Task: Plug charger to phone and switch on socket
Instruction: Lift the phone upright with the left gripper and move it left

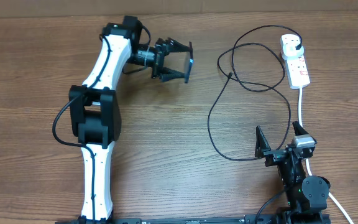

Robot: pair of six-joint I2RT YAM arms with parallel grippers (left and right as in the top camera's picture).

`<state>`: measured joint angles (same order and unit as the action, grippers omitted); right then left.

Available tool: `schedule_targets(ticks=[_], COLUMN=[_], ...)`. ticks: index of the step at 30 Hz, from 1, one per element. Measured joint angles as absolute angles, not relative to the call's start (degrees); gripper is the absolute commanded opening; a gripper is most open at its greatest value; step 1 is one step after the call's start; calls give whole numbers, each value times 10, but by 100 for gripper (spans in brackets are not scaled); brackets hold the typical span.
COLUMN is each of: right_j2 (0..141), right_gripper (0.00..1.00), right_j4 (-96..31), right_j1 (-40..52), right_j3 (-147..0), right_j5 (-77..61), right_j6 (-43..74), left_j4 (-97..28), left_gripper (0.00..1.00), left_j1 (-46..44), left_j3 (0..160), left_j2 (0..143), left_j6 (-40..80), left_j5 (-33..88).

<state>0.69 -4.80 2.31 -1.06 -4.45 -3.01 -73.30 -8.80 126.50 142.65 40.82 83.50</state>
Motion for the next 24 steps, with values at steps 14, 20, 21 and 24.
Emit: schedule_targets(ticks=[14,20,21,24], right_j2=[7,7,7,7], right_gripper=[100,100,100,100], right_j4=[-48,-48,-48,-48], right_j1=[23,23,23,23], right_j3=[-11,-11,-11,-11], right_j5=[-44,-44,-44,-45], right_j6=[-30,-30,-30,-30], left_j4=[-778,-829,-839,-862], left_gripper=[71,70,71,70], left_j1=[-37,-7,-3,2], left_j3=[1265,1265,1265,1266], left_j2=[1426,1426,1426,1426], left_j6=[436,415,408,386], left_j5=[870,870,870,870])
